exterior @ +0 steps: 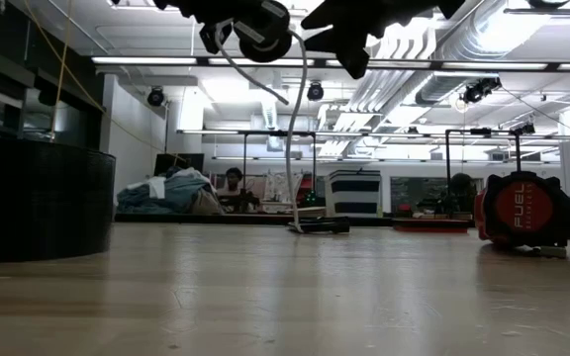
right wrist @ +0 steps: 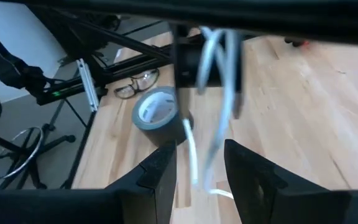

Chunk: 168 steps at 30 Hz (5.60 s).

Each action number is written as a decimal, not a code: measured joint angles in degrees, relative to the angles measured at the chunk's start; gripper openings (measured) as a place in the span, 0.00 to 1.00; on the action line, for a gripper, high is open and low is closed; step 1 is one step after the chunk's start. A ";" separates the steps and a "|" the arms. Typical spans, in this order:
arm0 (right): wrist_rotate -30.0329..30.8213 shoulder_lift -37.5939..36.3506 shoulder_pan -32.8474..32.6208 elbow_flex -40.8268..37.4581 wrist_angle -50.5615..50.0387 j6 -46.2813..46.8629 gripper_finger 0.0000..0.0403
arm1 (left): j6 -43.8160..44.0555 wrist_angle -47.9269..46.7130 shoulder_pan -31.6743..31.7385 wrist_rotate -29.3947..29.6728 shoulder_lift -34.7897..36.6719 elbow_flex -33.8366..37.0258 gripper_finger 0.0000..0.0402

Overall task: Coil cords
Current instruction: Uncoil the white wire from the black spool

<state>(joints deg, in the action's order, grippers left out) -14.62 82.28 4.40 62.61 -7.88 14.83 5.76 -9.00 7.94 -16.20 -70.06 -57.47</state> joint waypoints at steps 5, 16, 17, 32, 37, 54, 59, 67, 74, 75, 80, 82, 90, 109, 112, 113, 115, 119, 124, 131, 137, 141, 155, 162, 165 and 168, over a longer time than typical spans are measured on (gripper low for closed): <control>4.15 0.00 -0.06 0.00 0.00 -0.09 0.32 | 0.13 1.25 -0.01 0.48 0.00 0.00 0.00; 4.84 -0.73 -0.61 -0.07 -0.07 0.68 0.12 | 1.41 2.74 -0.50 0.73 0.00 0.00 0.00; 4.77 -1.27 -0.82 -0.07 -0.07 0.47 0.06 | 1.49 2.47 -0.49 0.45 0.00 0.00 0.00; 4.01 -1.56 0.62 2.64 7.94 0.09 0.00 | 6.64 10.95 -4.42 -6.77 -2.40 -0.02 0.00; 0.32 0.85 1.79 3.06 9.17 0.83 0.00 | 11.04 19.79 -3.86 -8.81 -2.21 -0.02 0.00; -4.83 -5.20 1.19 3.06 -4.97 0.52 0.00 | -1.49 -5.65 5.22 -1.19 3.79 -4.68 0.00; -0.75 -7.72 1.69 3.06 -6.40 -1.26 0.00 | -3.01 -14.68 5.34 -1.32 4.94 -4.72 0.00; 0.42 -8.52 3.85 3.06 1.90 -0.72 0.00 | -5.51 -19.57 0.52 -1.82 3.40 -4.66 0.00; 0.25 -8.35 5.35 3.06 3.85 -1.90 0.00 | -4.22 -8.46 -3.56 -2.81 0.61 -4.66 0.00; 0.30 -8.35 5.65 3.06 3.84 -2.07 0.00 | -3.58 -6.49 -3.90 -2.87 0.39 -4.65 0.00; 0.61 -8.35 7.42 3.06 3.48 -2.14 0.00 | -0.23 5.92 -4.25 -3.37 -0.04 -4.66 0.00; 0.38 -8.35 7.78 3.06 1.86 -1.82 0.00 | 1.31 10.09 -3.64 -3.41 0.27 -4.66 0.00; -3.02 -8.41 6.22 3.06 -9.33 -1.22 0.00 | 2.67 10.53 0.33 -2.89 4.29 -4.66 0.00; 1.36 -13.73 5.75 3.06 -13.58 -1.49 0.00 | -7.10 -33.49 2.49 6.84 5.93 -4.61 0.00; 1.30 -14.23 5.69 3.06 -16.71 -0.41 0.00 | -7.10 -33.52 2.53 10.56 4.91 -4.61 0.00; 1.25 -14.34 5.55 3.06 -18.20 -0.20 0.00 | -7.03 -33.35 2.56 11.94 4.55 -4.46 0.00; 1.29 -14.65 5.20 3.06 -22.58 1.08 0.00 | -6.34 -33.28 2.56 14.34 3.69 -4.07 0.00; 0.97 -14.67 4.99 3.06 -32.23 4.33 0.00 | -5.61 -33.43 2.56 15.91 1.22 -3.64 0.03; 1.09 -14.67 4.46 3.06 -43.30 4.18 0.02 | -4.35 -33.27 2.56 16.25 -2.78 -3.63 0.10; 3.42 -14.50 4.07 2.99 -53.19 2.68 0.21 | -1.99 -33.21 2.60 15.33 -8.81 -3.63 0.26; 8.72 -14.51 4.07 2.99 -53.99 2.67 0.38 | 0.05 -33.12 2.61 14.28 -11.52 -3.63 0.41; 10.91 -14.49 4.07 2.99 -56.62 2.94 0.46 | 4.80 -33.13 2.28 9.90 -11.52 -3.63 0.48; 9.66 -14.49 -0.14 -8.54 -53.10 2.74 0.51 | -21.67 -25.21 -5.99 23.01 -18.90 2.84 0.54; 7.02 -14.47 -0.45 -11.45 -45.38 8.48 0.51 | -36.75 -24.37 -2.70 18.65 -27.78 2.01 0.54; 7.20 -14.48 -0.45 -11.40 -43.94 9.83 0.51 | -39.28 -23.84 -1.31 18.18 -30.23 1.46 0.53; 7.28 -14.49 -0.45 -11.34 -42.22 10.85 0.51 | -41.91 -23.83 -0.21 17.46 -31.97 0.76 0.53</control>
<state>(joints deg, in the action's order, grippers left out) -7.33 67.79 3.95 51.27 -50.10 25.68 -36.15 -32.83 7.73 1.25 -102.04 -56.72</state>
